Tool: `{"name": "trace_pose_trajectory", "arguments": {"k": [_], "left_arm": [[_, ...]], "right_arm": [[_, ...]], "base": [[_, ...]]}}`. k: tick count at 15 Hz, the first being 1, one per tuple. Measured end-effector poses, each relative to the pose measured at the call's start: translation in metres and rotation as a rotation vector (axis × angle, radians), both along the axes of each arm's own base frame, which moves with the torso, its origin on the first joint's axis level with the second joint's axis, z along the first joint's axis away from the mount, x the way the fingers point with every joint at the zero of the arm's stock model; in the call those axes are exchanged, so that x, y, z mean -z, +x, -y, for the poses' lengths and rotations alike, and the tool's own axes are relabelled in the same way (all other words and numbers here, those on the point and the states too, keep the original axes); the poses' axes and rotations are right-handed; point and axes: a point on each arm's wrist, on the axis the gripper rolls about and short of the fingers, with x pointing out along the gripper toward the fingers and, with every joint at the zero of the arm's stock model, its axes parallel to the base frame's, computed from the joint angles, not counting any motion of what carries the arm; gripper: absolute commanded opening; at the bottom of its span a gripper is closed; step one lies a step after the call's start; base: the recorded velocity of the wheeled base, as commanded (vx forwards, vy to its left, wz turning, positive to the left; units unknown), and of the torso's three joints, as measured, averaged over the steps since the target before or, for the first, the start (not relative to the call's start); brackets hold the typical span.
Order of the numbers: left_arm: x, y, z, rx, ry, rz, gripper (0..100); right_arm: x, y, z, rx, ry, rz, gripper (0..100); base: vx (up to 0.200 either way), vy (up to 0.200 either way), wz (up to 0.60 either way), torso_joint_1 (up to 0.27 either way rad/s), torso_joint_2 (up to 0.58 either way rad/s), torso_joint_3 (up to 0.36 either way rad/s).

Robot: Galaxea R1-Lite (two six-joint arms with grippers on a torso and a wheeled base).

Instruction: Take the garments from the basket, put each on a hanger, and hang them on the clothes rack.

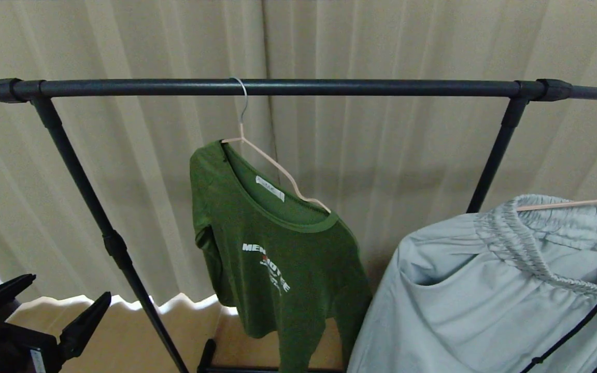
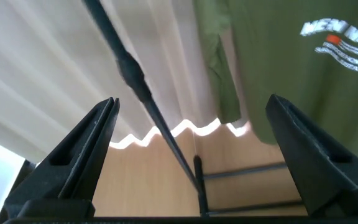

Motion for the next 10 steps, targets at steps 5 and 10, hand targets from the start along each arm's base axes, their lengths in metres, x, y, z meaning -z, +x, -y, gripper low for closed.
{"name": "trace_pose_trajectory", "arguments": {"k": [5, 10], "left_arm": [[-0.001, 0.0, 0.0, 0.005, 0.026, 0.003, 100], [0.001, 0.0, 0.0, 0.004, 0.028, -0.003, 100]], "right_arm": [[-0.017, 0.013, 0.003, 0.038, 0.001, 0.028, 0], [-0.044, 0.052, 0.0, 0.029, 0.001, 0.035, 0]], "base": [[0.0, 0.0, 0.0, 0.0, 0.0, 0.0], [0.0, 0.0, 0.0, 0.0, 0.0, 0.0]]}}
